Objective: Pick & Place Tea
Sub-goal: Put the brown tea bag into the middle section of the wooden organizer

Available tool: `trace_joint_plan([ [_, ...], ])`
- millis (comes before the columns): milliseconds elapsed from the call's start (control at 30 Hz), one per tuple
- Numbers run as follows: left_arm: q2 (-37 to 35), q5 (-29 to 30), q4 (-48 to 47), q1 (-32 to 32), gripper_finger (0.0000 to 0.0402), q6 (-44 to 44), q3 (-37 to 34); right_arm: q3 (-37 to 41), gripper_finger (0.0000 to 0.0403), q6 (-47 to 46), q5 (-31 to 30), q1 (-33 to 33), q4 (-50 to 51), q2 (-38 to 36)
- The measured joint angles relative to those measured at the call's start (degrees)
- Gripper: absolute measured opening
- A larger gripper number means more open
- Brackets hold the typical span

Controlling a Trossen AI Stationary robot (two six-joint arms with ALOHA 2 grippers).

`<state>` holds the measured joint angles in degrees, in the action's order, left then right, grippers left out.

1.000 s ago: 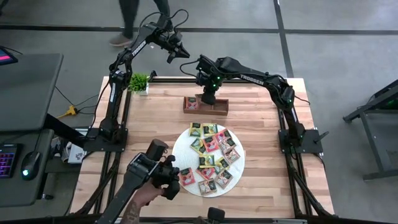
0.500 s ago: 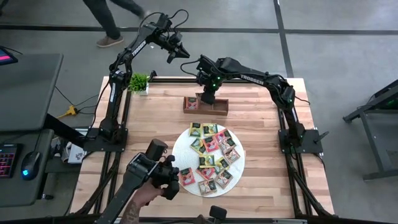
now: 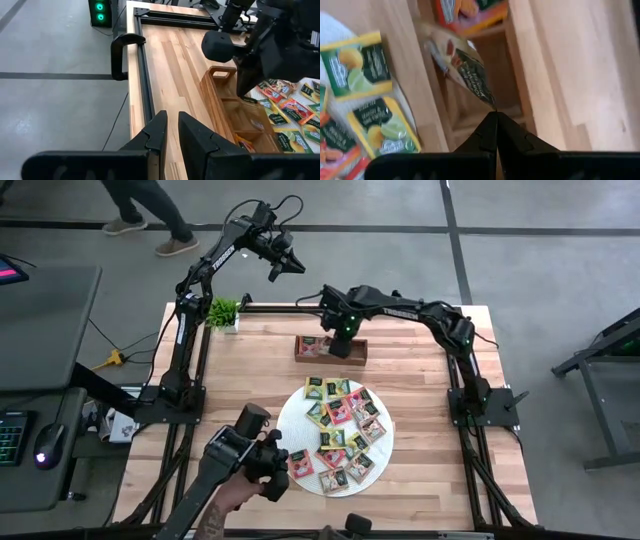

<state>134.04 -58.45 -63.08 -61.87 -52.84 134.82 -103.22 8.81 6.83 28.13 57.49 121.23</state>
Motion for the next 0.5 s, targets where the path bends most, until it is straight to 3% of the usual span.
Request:
trace_joint_plan([
  [500,0.0,-0.14,0.23,0.02,0.0045,0.0,0.0,1.69,0.0,3.84,-3.83,0.83,1.44,-2.08],
])
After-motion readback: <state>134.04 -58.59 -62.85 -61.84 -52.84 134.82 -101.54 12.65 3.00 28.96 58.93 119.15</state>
